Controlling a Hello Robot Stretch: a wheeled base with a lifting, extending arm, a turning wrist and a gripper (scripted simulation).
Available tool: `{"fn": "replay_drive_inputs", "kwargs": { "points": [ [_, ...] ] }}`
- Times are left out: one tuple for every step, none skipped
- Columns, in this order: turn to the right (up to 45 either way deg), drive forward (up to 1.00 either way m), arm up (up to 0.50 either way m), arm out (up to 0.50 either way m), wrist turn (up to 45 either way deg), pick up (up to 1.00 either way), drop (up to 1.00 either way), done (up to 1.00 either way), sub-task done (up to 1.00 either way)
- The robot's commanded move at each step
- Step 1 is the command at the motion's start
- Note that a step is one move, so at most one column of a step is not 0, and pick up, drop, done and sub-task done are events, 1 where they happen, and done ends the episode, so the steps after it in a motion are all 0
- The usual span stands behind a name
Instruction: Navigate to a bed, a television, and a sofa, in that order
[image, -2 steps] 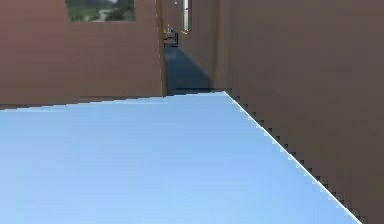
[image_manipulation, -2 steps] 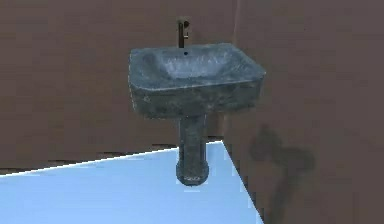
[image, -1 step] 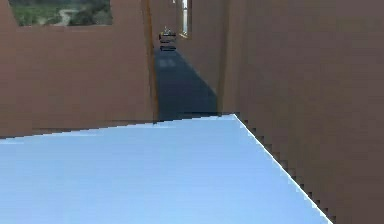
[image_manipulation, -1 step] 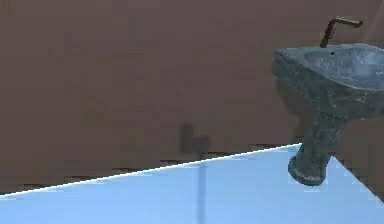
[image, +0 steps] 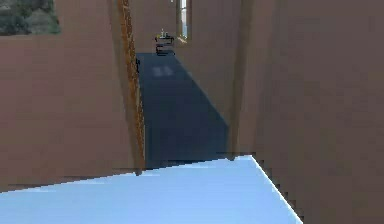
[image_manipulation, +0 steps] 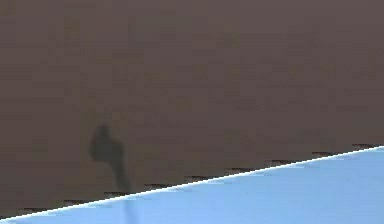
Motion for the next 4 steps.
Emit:
{"fn": "replay_drive_inputs", "kwargs": {
  "points": [
    [0.0,1.00,0.00,0.00,0.0,0.00,0.00,0.00,0.00],
    [0.0,0.35,0.00,0.00,0.0,0.00,0.00,0.00,0.00],
    [-12.0,0.00,0.00,0.00,0.0,0.00,0.00,0.00,0.00],
    [0.0,1.00,0.00,0.00,0.0,0.00,0.00,0.00,0.00]
  ]
}}
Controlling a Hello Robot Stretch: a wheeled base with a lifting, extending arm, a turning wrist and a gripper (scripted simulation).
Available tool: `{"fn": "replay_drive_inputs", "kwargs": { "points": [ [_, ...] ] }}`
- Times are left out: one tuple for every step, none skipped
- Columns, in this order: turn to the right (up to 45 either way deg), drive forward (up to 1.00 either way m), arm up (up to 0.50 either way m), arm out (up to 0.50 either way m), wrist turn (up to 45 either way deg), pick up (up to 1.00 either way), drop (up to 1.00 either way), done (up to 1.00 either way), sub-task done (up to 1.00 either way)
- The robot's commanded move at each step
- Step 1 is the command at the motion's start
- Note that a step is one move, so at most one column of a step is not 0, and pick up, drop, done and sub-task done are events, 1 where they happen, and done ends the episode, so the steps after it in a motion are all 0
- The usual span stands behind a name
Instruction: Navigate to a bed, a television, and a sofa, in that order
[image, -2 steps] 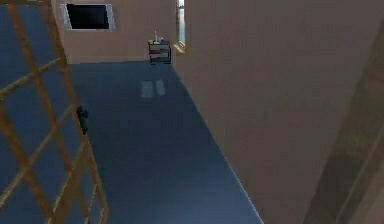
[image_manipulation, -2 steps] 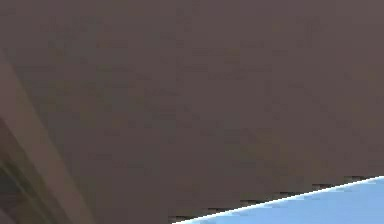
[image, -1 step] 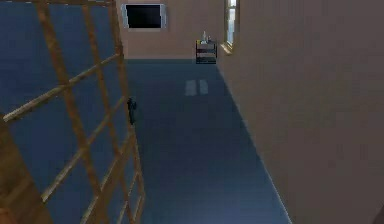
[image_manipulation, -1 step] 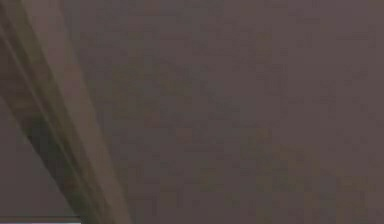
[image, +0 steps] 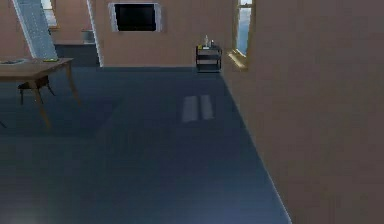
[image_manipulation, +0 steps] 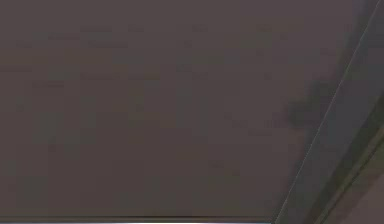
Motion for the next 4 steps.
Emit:
{"fn": "replay_drive_inputs", "kwargs": {
  "points": [
    [-3.0,0.00,0.00,0.00,0.0,0.00,0.00,0.00,0.00],
    [0.0,0.40,0.00,0.00,0.0,0.00,0.00,0.00,0.00],
    [-36.0,0.00,0.00,0.00,0.0,0.00,0.00,0.00,0.00],
    [0.0,0.30,0.00,0.00,0.0,0.00,0.00,0.00,0.00]
  ]
}}
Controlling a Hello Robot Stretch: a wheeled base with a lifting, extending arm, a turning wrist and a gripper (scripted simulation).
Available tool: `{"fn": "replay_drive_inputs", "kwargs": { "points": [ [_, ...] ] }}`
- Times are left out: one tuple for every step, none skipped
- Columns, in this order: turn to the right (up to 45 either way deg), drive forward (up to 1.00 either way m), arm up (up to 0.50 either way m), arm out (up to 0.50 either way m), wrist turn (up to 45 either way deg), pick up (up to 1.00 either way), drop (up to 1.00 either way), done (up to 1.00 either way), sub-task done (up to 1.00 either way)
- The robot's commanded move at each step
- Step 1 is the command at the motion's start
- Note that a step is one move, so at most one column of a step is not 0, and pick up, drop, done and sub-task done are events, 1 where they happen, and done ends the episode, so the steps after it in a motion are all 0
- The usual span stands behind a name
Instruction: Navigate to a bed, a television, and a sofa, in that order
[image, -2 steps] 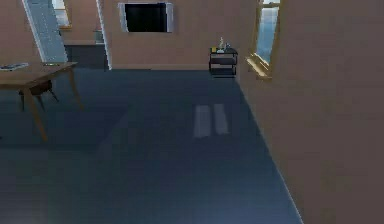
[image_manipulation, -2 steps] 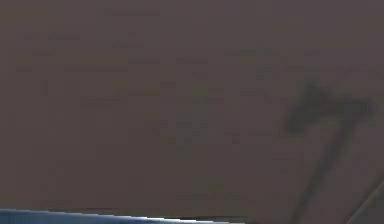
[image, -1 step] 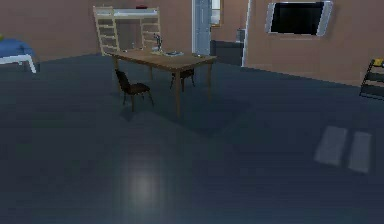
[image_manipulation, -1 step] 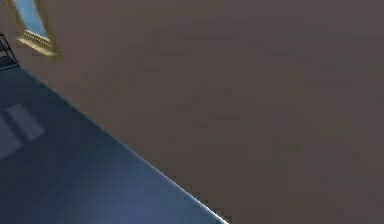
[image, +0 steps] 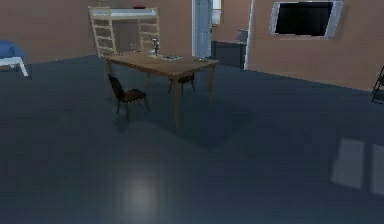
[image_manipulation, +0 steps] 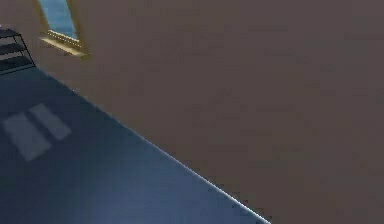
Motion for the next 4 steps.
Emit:
{"fn": "replay_drive_inputs", "kwargs": {
  "points": [
    [-45.0,0.00,0.00,0.00,0.0,0.00,0.00,0.00,0.00],
    [-3.0,0.00,0.00,0.00,0.0,0.00,0.00,0.00,0.00],
    [0.0,1.00,0.00,0.00,0.0,0.00,0.00,0.00,0.00],
    [0.0,1.00,0.00,0.00,0.0,0.00,0.00,0.00,0.00]
  ]
}}
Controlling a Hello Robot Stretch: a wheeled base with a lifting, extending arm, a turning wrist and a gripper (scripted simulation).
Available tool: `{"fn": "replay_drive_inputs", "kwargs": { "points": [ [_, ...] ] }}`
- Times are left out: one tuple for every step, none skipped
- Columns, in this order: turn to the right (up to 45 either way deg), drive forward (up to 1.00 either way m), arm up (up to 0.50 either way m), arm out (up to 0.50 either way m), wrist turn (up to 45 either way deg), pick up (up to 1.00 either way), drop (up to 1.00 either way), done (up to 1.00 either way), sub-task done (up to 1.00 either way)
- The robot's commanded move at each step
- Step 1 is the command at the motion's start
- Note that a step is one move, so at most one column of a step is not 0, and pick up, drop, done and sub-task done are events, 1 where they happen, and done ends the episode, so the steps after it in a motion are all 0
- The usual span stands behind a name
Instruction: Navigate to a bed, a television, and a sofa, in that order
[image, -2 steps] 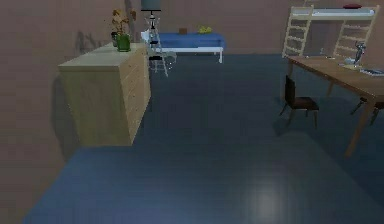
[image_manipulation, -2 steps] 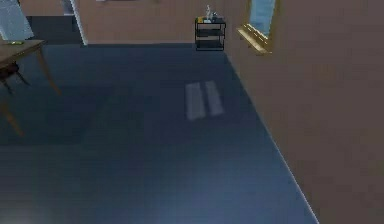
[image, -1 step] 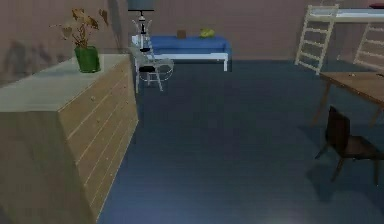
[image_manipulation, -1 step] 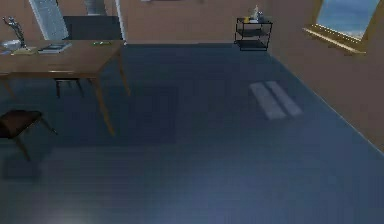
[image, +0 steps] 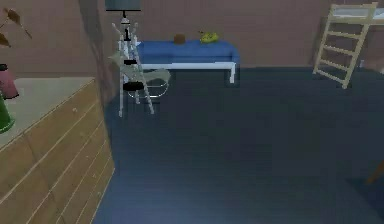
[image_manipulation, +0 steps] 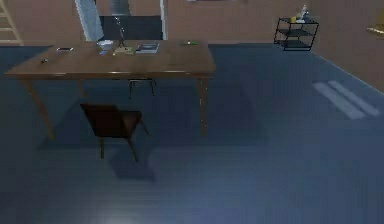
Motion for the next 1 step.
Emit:
{"fn": "replay_drive_inputs", "kwargs": {
  "points": [
    [0.0,1.00,0.00,0.00,0.0,0.00,0.00,0.00,0.00]
  ]
}}
